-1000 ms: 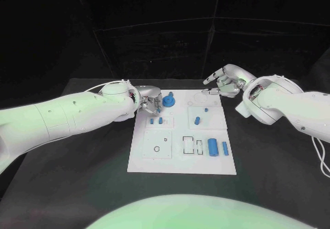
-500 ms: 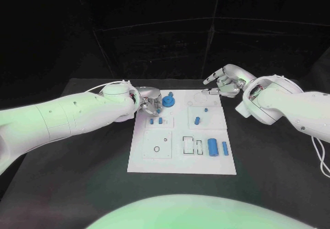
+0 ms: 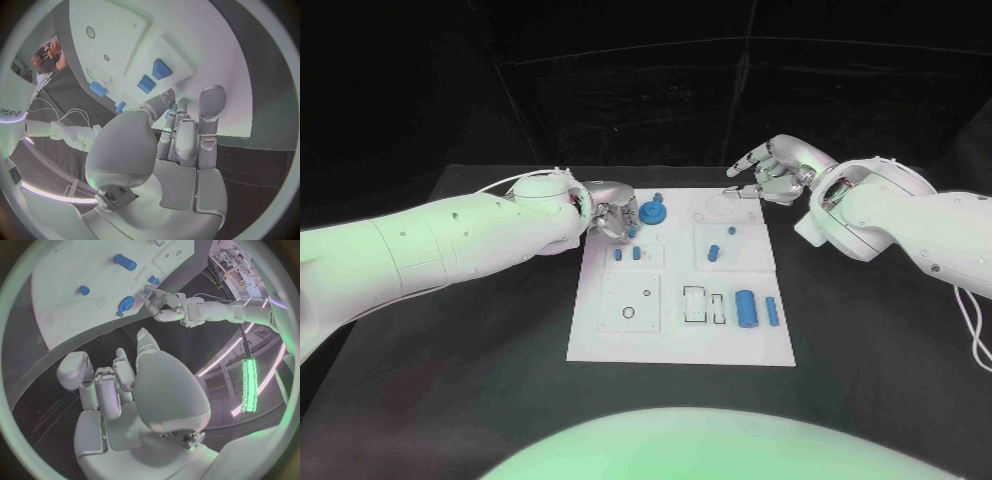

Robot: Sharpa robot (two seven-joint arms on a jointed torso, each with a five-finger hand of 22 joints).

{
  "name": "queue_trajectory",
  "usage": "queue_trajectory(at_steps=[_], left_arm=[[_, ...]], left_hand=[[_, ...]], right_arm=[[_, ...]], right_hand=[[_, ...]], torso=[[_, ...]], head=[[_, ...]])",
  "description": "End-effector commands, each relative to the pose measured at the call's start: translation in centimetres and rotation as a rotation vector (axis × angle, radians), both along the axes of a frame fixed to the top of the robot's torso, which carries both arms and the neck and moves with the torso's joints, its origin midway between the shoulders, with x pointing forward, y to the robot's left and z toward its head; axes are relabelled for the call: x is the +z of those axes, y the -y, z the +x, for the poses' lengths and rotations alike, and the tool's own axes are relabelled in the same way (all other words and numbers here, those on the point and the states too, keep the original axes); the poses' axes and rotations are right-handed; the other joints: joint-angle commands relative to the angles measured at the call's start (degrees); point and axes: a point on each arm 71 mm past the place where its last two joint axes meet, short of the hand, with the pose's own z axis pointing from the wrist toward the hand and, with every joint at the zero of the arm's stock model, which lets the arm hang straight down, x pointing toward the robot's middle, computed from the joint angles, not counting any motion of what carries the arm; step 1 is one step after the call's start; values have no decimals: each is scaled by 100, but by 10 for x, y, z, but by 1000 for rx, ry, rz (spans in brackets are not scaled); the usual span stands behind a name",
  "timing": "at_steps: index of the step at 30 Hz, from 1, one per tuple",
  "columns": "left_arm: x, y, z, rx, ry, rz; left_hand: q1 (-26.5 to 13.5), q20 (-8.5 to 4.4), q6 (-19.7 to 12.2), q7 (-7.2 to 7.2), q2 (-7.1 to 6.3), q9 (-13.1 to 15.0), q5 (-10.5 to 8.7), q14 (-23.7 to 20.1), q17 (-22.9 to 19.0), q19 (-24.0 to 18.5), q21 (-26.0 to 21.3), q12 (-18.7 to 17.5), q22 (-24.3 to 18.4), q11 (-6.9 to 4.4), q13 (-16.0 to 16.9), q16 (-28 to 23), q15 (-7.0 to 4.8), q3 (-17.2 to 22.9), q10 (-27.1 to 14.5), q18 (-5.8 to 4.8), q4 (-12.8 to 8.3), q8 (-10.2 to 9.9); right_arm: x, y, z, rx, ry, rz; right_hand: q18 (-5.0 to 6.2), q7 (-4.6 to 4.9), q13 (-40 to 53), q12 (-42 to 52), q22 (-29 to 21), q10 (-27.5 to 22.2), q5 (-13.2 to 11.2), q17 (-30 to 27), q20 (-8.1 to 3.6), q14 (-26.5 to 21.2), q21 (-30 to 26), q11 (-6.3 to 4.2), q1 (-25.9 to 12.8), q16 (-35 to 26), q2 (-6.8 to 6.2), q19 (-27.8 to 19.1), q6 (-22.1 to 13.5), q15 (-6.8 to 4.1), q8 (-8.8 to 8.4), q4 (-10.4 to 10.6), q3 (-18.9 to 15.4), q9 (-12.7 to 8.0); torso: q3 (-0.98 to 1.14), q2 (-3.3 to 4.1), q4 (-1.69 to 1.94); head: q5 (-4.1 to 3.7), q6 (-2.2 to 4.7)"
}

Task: Assemble the parts on the task board

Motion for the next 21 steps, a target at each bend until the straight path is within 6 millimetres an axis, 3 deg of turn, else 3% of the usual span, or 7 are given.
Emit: queue_trajectory(at_steps=[1, 3, 6, 10, 15, 19, 21], left_arm=[[-2, -9, 2, 33, 6, 9], [-1, -13, 2, 46, 15, -6], [1, -19, 3, 66, 26, -37], [5, -27, 4, 86, 48, -83], [17, -43, 5, 150, 48, -316], [24, -58, 4, 199, 13, -544], [28, -65, 4, 225, -15, -686]], left_hand=[[-7, 54, -74, 3, -69, -6, -32, 11, -19, -9, -34, -28, -12, 0, -4, 7, 44, -9, -52, -16, -47, -54], [-2, 58, -108, 5, -78, -5, -32, 8, -33, -13, -46, -35, -23, 2, -3, 4, 46, -16, -69, -12, -59, -75], [22, 61, -133, 11, -77, -1, -28, 7, -35, -15, -53, -44, -29, 8, -3, 8, 49, -11, -96, -9, -81, -89], [46, 65, -123, 22, -66, 6, -22, 8, -28, -15, -50, -46, -23, 15, -2, 15, 53, 1, -115, -9, -100, -85], [57, 61, 205, 40, 43, 64, -25, 5, -46, -25, -78, 122, -49, -16, 38, 29, 34, 49, 169, 9, -97, 91], [120, 33, 336, -10, 183, 73, -24, -67, -341, -100, -246, 277, -223, -85, 74, -96, -16, 142, 431, 52, -113, 168], [97, 19, 344, -20, 224, 66, -23, -129, -615, -176, -442, 301, -432, -96, 73, -217, -31, 156, 447, 89, -97, 178]], right_arm=[[-1, 1, 1, 8, -18, -32], [-3, 3, 2, 13, -16, -62], [-4, 5, 3, 22, -8, -107], [-5, 7, 4, 43, 21, -189], [-9, 7, 1, 91, 109, -376], [-13, 4, -1, 113, 165, -471], [-16, 4, -2, 122, 184, -509]], right_hand=[[115, -40, -922, -1026, -216, -672, 21, 1509, -23, 604, -133, -25, 79, 14, 88, -85, -12, -70, -11, -32, -7, -9], [110, -66, -1957, -2196, -213, -1334, 14, 1509, -45, 604, -148, -54, 192, 14, 128, -52, 43, -105, 14, -44, 26, -1], [119, -89, -2669, -3109, -293, -1638, -27, 1509, -80, 604, -207, -85, 424, 14, 170, -51, 235, -136, 95, -50, 118, 22], [110, -114, -3571, -4089, -266, -1586, -221, 1509, -83, 604, -212, -87, 728, 14, 142, 9, 520, -133, 173, -49, 291, 29], [98, -201, -4321, -4796, -226, -1368, -312, 1509, -89, 604, -207, -113, 956, 14, 32, 57, 795, -152, 181, -40, 491, 14], [97, -214, -4736, -5165, -231, -1290, -387, 1509, -78, 604, -216, -99, 977, 14, -55, 66, 840, -129, 109, 30, 605, -13], [95, -213, -4876, -5312, -233, -1362, -444, 1509, -64, 604, -219, -71, 975, 14, -93, 67, 835, -106, 76, 59, 642, -18]], torso=[[-3, -1, 2], [-2, -3, 4], [-4, -4, 6], [-2, -4, 10], [-2, -3, -2], [1, 8, -23], [-8, 5, -10]], head=[[-5, 8], [-8, 9], [-11, 15], [-23, 29], [-164, 103], [-220, 170], [-294, 196]])
